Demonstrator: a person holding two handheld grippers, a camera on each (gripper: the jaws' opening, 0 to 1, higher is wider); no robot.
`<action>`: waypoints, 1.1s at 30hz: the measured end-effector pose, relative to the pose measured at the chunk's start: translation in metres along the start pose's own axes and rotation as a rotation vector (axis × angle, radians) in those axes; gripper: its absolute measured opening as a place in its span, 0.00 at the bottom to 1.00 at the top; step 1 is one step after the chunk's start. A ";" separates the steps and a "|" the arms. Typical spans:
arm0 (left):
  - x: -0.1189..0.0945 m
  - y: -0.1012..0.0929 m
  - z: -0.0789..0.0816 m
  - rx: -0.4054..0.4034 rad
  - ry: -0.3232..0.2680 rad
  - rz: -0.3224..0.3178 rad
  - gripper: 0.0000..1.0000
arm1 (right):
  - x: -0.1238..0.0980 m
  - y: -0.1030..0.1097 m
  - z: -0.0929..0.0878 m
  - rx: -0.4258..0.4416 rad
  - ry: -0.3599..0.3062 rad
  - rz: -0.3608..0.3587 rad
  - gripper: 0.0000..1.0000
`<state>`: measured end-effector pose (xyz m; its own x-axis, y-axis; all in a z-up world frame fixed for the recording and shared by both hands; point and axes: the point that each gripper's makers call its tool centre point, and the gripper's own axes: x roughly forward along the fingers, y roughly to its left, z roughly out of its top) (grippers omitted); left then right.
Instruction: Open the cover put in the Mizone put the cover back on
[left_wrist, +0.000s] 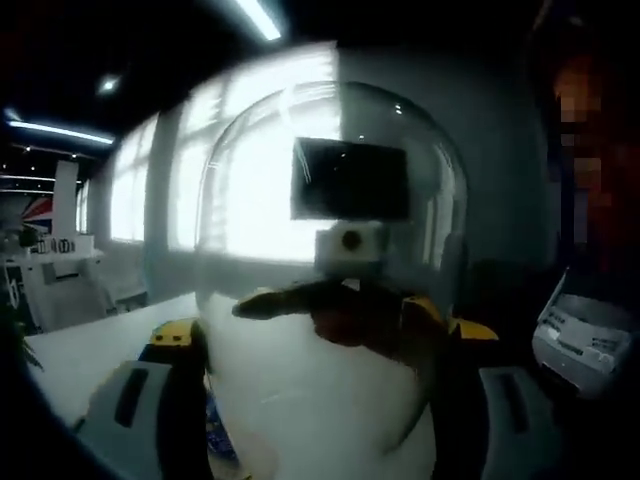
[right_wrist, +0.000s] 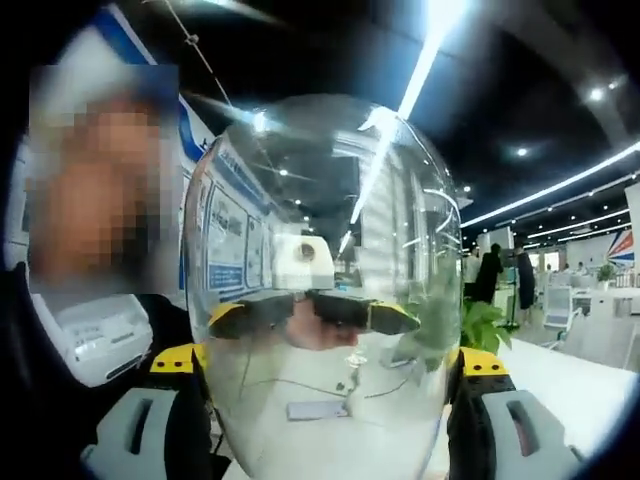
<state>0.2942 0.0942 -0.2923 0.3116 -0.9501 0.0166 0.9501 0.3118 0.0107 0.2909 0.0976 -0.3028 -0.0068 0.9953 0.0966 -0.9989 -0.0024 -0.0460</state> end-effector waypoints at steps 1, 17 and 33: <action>0.001 0.002 0.002 0.002 0.001 -0.002 0.81 | 0.000 -0.003 0.002 -0.002 0.002 -0.001 0.90; 0.021 0.066 0.029 0.011 -0.020 -0.015 0.81 | 0.002 -0.069 0.026 -0.021 0.037 -0.012 0.90; 0.035 0.126 0.012 -0.010 -0.022 -0.031 0.82 | 0.005 -0.129 0.005 -0.005 0.046 -0.030 0.90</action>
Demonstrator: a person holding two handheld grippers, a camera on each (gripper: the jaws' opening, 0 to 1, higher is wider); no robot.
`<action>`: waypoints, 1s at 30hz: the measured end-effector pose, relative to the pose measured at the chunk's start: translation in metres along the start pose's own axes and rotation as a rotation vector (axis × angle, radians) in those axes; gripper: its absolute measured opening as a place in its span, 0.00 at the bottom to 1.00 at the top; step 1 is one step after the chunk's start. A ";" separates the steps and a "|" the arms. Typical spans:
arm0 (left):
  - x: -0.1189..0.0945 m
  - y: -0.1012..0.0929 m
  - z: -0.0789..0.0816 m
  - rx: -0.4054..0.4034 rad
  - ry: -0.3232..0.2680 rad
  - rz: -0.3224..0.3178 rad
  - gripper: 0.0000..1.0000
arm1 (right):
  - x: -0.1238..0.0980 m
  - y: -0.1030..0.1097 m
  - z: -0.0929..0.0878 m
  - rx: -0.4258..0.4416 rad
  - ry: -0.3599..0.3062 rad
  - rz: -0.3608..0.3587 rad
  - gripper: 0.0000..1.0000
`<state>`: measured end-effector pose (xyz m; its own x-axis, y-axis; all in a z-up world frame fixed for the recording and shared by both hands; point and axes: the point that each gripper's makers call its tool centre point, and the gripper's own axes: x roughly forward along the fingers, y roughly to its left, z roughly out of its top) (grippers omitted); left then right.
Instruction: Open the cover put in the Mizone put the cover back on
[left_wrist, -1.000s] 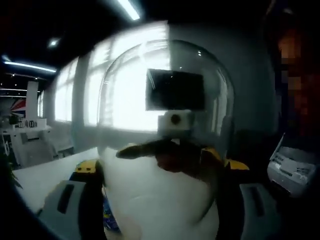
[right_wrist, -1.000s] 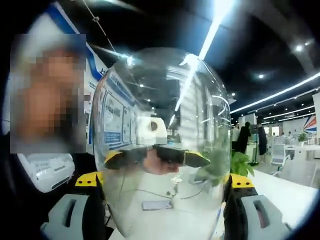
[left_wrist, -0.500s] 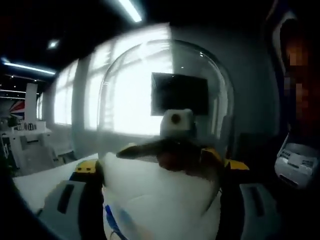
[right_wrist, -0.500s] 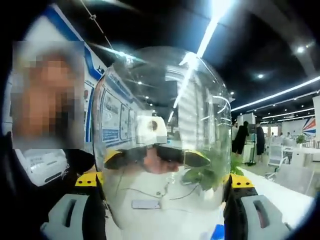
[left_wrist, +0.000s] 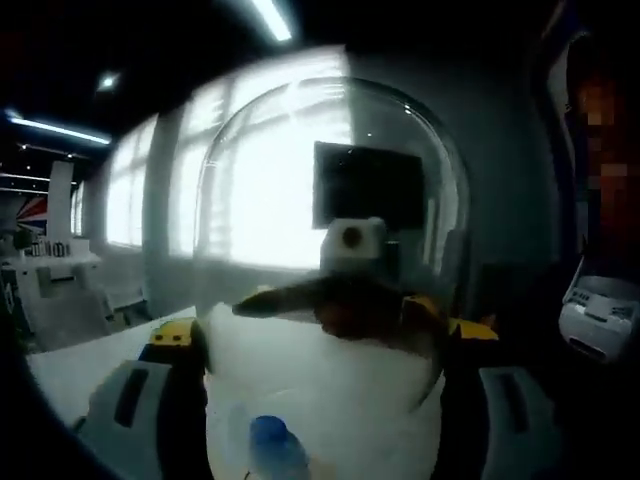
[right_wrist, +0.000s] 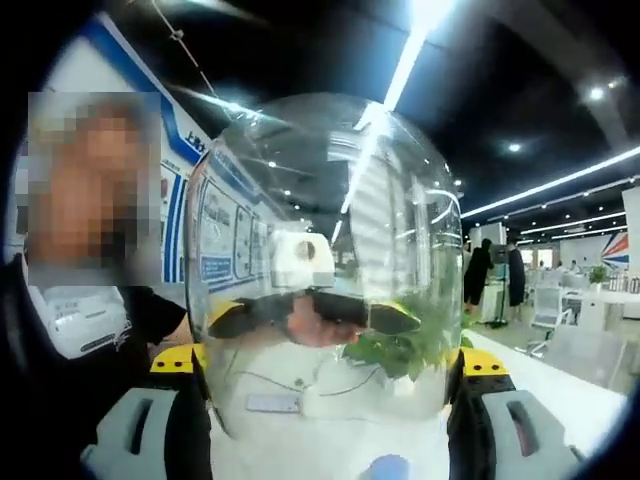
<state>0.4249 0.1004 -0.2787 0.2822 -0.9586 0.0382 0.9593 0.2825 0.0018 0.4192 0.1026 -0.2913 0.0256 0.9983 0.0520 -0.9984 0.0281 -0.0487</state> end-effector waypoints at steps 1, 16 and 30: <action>0.000 0.003 -0.003 -0.002 -0.001 -0.001 0.82 | 0.000 -0.003 -0.003 0.003 -0.001 -0.002 0.90; 0.004 0.030 -0.058 -0.040 0.016 -0.018 0.82 | 0.000 -0.029 -0.058 0.028 0.054 -0.014 0.90; -0.004 0.037 -0.096 -0.060 0.039 -0.004 0.82 | 0.006 -0.035 -0.100 0.063 0.058 -0.001 0.90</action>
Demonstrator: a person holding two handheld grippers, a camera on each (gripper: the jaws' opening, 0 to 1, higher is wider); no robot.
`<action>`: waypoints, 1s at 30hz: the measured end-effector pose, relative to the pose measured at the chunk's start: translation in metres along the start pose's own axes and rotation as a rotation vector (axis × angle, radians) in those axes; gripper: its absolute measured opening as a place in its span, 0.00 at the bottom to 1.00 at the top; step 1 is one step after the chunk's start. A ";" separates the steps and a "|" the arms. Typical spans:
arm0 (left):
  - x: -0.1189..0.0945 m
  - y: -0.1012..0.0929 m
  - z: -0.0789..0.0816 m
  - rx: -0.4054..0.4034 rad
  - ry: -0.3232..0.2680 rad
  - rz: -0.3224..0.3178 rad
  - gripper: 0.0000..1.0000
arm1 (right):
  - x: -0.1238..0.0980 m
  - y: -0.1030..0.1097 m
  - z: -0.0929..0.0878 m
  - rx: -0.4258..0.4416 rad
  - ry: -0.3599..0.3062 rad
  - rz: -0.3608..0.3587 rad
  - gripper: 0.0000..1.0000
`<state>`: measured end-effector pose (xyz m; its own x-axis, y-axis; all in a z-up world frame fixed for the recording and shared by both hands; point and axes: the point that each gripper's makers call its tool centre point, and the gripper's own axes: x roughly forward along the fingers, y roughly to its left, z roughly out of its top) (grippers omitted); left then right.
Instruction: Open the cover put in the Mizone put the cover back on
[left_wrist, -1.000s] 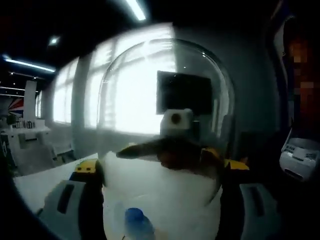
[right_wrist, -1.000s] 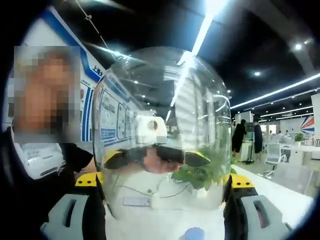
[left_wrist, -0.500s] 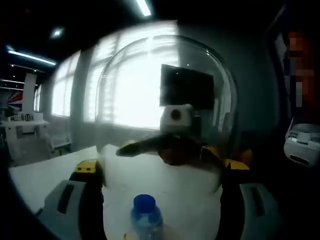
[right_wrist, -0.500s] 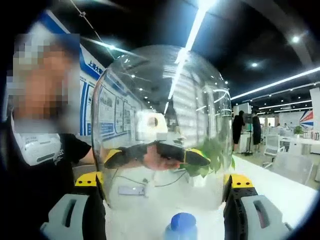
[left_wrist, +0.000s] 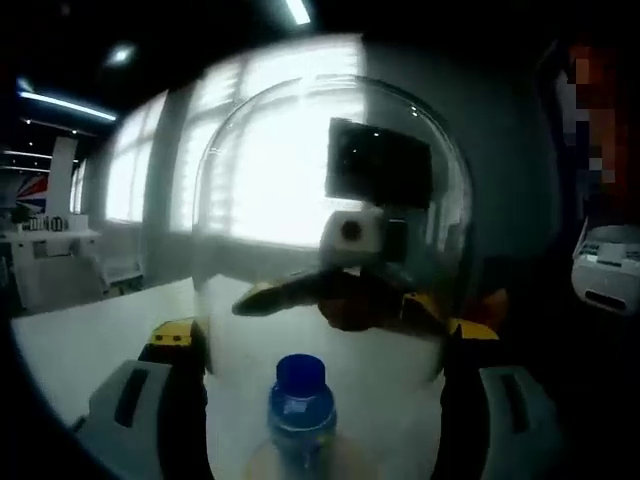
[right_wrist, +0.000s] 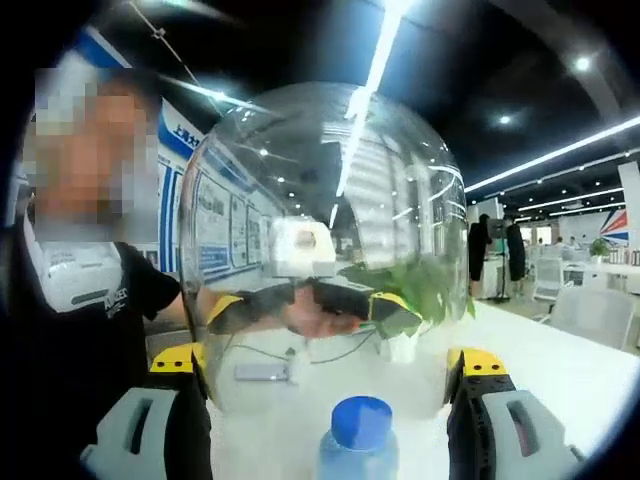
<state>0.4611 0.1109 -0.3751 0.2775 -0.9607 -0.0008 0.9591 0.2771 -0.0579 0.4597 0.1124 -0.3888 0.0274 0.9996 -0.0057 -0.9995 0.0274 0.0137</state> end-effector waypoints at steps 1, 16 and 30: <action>0.000 0.000 -0.005 -0.001 0.004 0.000 0.82 | 0.000 0.000 -0.004 0.001 0.003 0.001 0.90; 0.002 0.010 -0.045 -0.021 0.017 -0.002 0.81 | 0.000 -0.007 -0.045 0.023 0.033 0.001 0.90; 0.009 0.014 -0.078 -0.023 0.054 0.000 0.81 | -0.005 -0.010 -0.078 0.027 0.057 0.009 0.90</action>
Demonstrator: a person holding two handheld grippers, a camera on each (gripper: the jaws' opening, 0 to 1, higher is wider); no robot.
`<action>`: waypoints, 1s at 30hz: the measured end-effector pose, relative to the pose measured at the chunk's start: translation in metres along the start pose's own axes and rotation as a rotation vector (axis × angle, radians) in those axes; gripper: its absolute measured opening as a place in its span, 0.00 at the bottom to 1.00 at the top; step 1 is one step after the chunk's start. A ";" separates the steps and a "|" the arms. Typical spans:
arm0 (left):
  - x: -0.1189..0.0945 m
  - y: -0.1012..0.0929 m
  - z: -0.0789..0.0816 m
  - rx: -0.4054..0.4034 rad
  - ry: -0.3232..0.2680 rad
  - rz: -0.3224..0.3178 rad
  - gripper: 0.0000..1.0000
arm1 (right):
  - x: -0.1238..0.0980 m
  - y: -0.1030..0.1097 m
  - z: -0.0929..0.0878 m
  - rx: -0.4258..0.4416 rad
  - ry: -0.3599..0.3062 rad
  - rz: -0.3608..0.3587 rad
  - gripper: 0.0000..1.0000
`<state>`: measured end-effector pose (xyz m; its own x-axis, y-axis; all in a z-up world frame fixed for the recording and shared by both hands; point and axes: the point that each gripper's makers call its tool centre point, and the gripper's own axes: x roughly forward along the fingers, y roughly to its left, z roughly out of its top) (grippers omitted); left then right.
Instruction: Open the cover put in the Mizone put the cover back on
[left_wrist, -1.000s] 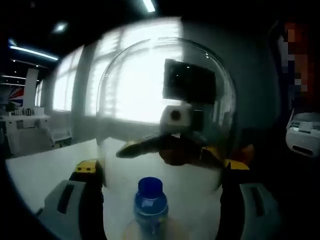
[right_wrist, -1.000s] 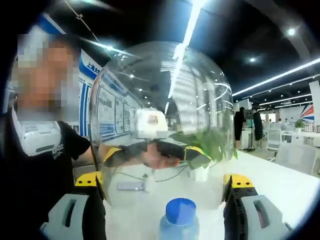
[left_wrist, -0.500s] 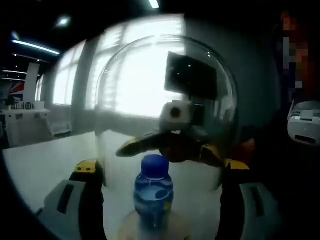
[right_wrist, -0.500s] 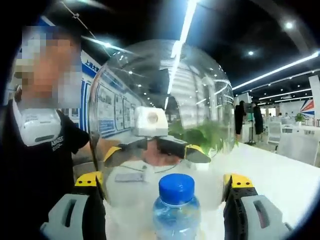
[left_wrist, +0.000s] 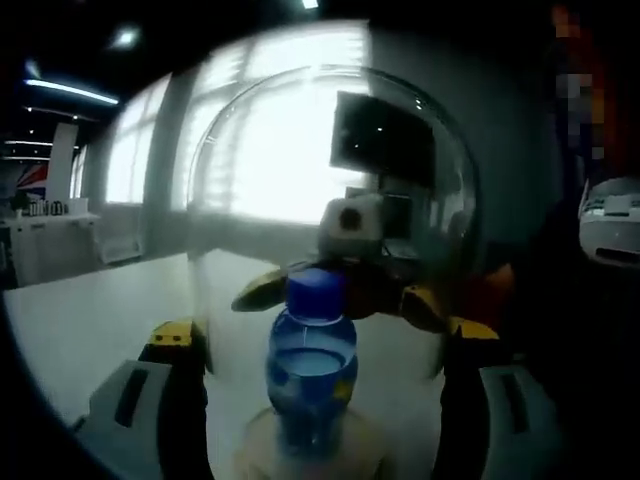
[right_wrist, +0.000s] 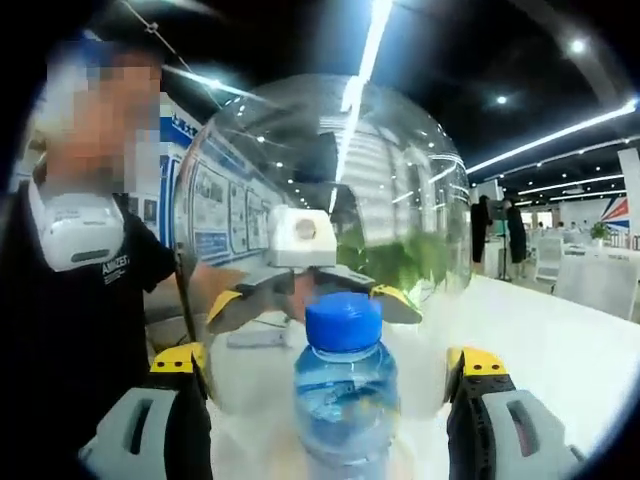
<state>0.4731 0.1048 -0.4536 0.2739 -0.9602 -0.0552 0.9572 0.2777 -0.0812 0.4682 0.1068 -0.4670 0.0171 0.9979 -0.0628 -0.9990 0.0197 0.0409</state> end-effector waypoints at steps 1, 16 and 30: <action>0.000 0.000 -0.002 0.000 0.002 0.001 0.81 | 0.000 0.000 -0.002 0.001 -0.003 0.001 0.90; 0.003 0.007 -0.040 -0.020 0.052 0.002 0.82 | 0.005 -0.005 -0.039 0.019 0.050 0.007 0.90; -0.001 0.006 -0.048 0.015 0.056 0.001 0.82 | 0.005 -0.003 -0.048 -0.015 0.064 0.000 0.90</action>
<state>0.4740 0.1085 -0.5021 0.2695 -0.9566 -0.1112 0.9584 0.2777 -0.0663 0.4696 0.1086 -0.5151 0.0144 0.9919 -0.1264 -0.9995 0.0179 0.0262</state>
